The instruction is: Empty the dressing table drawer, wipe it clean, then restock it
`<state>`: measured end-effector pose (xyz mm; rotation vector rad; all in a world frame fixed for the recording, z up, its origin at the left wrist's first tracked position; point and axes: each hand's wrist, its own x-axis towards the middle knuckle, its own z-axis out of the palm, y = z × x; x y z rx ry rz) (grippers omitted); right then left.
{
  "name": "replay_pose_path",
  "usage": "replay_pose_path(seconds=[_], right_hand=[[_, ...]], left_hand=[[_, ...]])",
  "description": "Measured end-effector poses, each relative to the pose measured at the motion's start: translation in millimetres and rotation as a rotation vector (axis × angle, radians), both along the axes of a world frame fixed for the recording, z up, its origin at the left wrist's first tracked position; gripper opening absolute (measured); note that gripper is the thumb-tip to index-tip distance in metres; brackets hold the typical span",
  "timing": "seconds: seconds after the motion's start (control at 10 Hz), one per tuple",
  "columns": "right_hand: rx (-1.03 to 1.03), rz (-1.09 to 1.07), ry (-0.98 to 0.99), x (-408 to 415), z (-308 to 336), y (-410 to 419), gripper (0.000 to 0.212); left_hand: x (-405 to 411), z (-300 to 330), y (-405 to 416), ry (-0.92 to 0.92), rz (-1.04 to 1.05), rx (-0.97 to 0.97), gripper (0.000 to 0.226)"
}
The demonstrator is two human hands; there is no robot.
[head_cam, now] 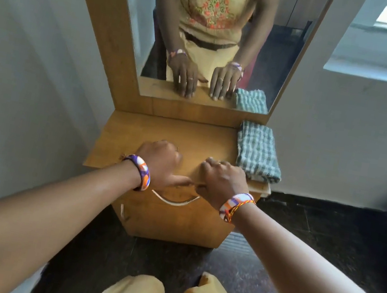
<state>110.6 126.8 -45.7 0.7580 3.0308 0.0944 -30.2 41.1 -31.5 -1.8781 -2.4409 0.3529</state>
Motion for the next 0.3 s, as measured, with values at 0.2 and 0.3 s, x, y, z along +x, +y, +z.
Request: replay_pose_path(seconds=[0.2,0.3], right_hand=[[-0.080,0.014,-0.194,-9.9,114.9,33.4,0.039],[0.125,0.049,0.055,-19.8,186.3,63.4,0.053]], left_hand=[[1.6,114.0,40.8,-0.037,-0.052,-0.043,0.040],[-9.8,178.1,66.8,0.252,-0.322,0.493,0.031]])
